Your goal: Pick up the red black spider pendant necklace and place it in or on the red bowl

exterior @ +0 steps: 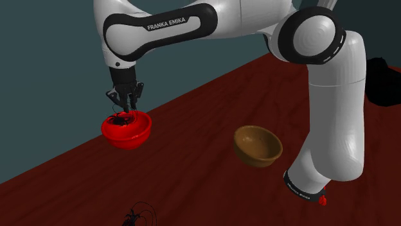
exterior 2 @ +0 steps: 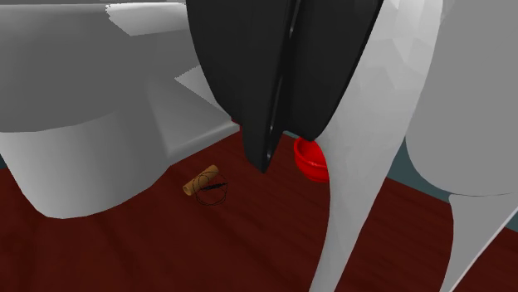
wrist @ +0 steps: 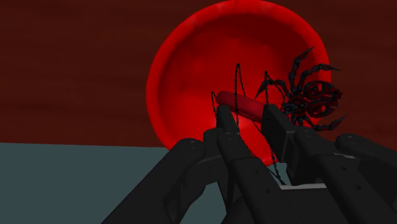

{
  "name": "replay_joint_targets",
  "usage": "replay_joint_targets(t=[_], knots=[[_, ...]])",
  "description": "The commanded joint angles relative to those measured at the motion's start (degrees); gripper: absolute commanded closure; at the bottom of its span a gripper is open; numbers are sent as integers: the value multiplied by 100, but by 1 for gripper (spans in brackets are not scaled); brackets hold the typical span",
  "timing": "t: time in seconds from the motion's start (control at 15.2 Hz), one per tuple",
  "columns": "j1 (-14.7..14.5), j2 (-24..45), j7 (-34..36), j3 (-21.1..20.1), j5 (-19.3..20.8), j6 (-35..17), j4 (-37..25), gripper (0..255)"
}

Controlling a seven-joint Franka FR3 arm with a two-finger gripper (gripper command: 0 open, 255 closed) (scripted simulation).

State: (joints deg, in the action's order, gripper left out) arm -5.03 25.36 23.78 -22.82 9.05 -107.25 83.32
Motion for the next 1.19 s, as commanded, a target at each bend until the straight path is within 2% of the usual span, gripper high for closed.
replay_joint_targets(t=[0.0, 0.33, 0.59, 1.12], knots=[[0, -1, 0, 0, 0, -1, 0, 0], [0, -1, 0, 0, 0, -1, 0, 0], [-47, -46, -39, -24, -33, 705, -669, 0], [-46, -46, -39, -24, -33, 704, -668, 0]])
